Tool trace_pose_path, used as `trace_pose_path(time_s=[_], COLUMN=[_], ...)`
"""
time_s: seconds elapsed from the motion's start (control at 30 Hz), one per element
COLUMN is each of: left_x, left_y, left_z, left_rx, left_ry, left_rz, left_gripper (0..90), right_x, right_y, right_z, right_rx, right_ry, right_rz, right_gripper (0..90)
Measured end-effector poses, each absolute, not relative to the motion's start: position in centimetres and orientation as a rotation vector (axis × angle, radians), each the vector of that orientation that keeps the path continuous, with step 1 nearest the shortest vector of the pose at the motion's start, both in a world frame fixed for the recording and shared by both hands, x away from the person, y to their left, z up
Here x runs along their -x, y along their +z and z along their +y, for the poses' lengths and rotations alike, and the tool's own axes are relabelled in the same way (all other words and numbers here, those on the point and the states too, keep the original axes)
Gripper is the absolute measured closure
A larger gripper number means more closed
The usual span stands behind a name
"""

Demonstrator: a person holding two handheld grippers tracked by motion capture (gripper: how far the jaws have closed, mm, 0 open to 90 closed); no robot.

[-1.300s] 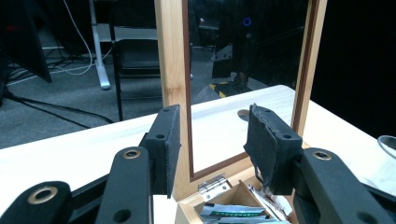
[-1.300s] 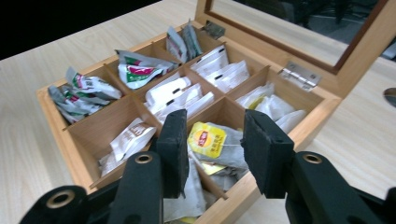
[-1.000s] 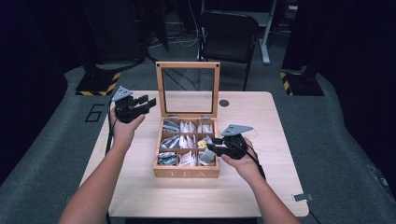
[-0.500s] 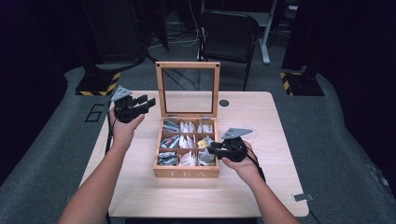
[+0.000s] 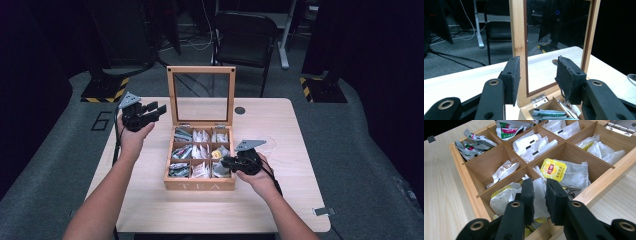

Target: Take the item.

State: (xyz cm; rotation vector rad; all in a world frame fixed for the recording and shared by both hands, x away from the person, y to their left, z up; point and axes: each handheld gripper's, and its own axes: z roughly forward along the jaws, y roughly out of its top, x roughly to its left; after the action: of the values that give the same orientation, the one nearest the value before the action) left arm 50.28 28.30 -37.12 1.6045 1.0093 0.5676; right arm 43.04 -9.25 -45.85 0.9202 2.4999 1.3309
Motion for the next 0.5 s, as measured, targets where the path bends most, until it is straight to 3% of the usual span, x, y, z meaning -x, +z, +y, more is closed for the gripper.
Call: trace_pose_path(time_s=[0.3, 0.5], left_x=[-50.3, -50.3], left_y=[-37.1, -37.1], left_z=[28.3, 28.4], left_rx=[-1.605, -1.601], left_ry=[0.57, 0.575], left_rz=[1.01, 1.011], left_gripper=[54.1, 54.1], right_x=[-42.7, -42.3], right_y=[-45.3, -44.8], right_z=[-9.1, -8.9], right_rx=[-0.887, -0.859], right_ry=[1.381, 1.401], right_rz=[2.493, 2.481], right_gripper=[89.4, 90.0])
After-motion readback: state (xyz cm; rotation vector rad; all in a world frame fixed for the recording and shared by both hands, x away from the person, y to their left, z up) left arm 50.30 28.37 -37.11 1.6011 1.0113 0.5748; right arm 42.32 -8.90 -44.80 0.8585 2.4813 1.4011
